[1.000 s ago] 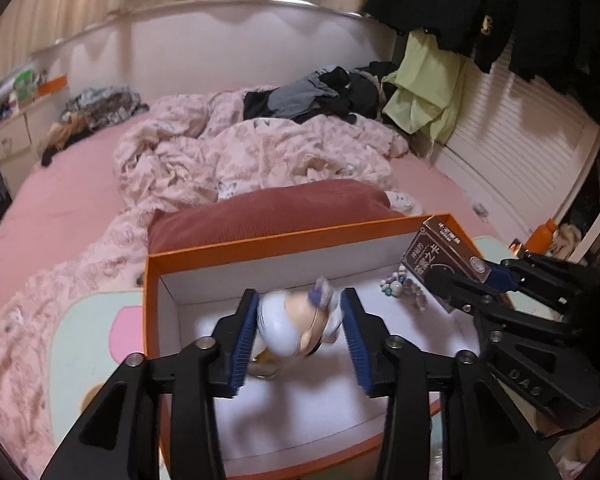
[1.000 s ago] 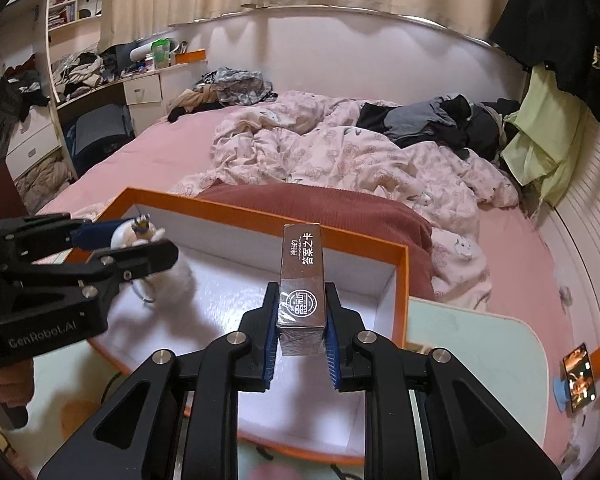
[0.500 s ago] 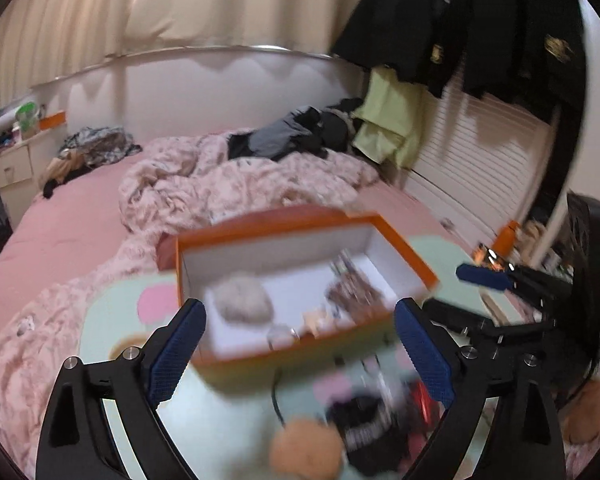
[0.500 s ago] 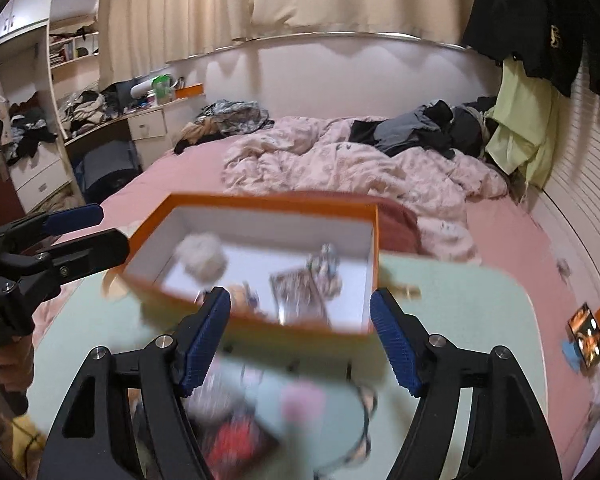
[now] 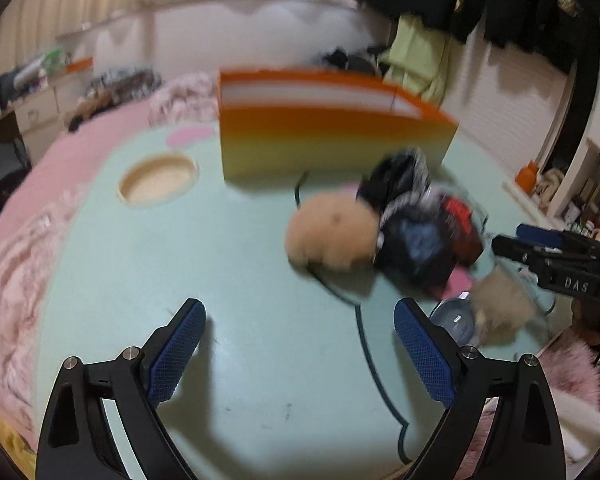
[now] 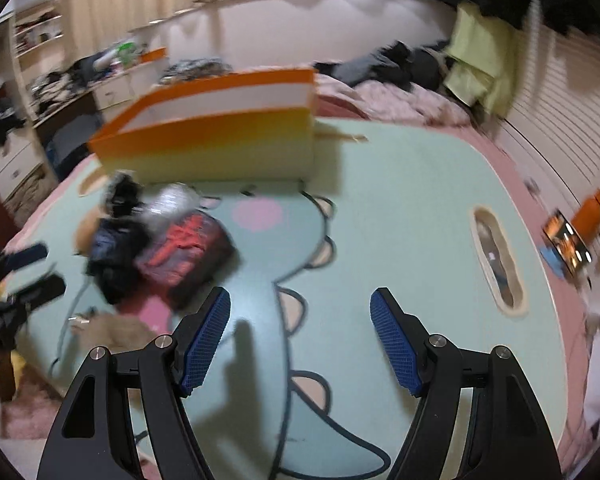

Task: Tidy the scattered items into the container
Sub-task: 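Grasp the brown fluffy pompom on the table with the right gripper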

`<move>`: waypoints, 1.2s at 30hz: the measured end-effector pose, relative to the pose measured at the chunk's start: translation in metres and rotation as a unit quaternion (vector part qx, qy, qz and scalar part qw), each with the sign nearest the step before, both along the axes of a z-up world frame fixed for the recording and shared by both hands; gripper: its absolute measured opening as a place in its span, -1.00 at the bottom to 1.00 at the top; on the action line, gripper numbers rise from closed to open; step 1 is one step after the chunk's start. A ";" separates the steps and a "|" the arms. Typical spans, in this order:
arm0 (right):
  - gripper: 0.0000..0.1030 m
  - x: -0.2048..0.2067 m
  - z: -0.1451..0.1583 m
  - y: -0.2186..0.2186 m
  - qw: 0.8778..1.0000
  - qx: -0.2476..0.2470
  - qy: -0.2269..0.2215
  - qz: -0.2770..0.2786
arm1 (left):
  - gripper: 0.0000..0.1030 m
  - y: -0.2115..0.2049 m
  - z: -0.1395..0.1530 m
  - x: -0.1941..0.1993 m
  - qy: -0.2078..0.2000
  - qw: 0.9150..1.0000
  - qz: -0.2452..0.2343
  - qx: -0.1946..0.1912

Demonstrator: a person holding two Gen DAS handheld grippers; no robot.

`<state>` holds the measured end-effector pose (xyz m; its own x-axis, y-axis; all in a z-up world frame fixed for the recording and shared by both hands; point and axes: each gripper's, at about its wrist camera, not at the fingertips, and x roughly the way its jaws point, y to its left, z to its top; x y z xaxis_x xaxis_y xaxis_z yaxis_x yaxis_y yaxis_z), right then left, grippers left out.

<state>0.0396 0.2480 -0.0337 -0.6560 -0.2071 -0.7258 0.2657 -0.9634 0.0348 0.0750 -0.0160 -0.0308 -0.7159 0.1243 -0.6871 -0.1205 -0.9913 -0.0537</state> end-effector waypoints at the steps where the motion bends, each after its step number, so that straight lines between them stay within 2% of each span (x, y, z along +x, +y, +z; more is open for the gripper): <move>1: 0.59 -0.001 -0.004 0.001 1.000 0.012 0.007 -0.018 | 0.88 0.005 -0.003 0.000 0.002 1.000 0.006 -0.025; 2: 0.82 -0.002 -0.008 0.002 0.999 0.026 0.010 -0.038 | 0.91 0.009 -0.004 0.001 0.005 0.999 0.006 -0.038; 4: 0.99 -0.003 -0.012 0.007 0.998 0.022 0.005 -0.052 | 0.97 0.014 -0.003 0.002 0.004 0.999 -0.003 -0.038; 8: 0.99 -0.005 -0.011 0.009 0.998 0.022 0.005 -0.052 | 0.99 0.017 -0.006 0.010 0.022 0.999 -0.004 -0.035; 22: 0.99 -0.002 -0.012 0.008 0.999 0.018 0.011 -0.044 | 0.99 0.018 -0.010 0.009 0.029 0.999 -0.008 -0.031; 27: 0.99 0.004 -0.008 0.018 0.998 -0.030 0.022 -0.043 | 0.99 0.017 -0.010 0.010 0.029 0.999 -0.008 -0.028; 29: 0.99 0.009 -0.004 0.024 0.997 -0.068 0.036 -0.025 | 0.99 0.018 -0.010 0.009 0.029 0.999 -0.008 -0.028; 32: 0.99 0.026 0.012 0.027 0.988 -0.123 0.089 0.024 | 0.99 0.018 -0.010 0.009 0.029 0.999 -0.008 -0.028; 34: 0.99 0.038 0.020 0.019 0.981 -0.136 0.116 0.070 | 0.99 0.018 -0.010 0.009 0.029 0.999 -0.008 -0.028; 36: 0.90 0.043 0.021 0.003 0.979 -0.123 0.118 0.111 | 0.99 0.018 -0.010 0.010 0.029 0.999 -0.008 -0.028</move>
<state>0.0823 0.2506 -0.0126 -0.7189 -0.5123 -0.4699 0.4957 -0.8517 0.1703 0.0846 0.0019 -0.0412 -0.7535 0.0977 -0.6502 -0.1369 -0.9905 0.0098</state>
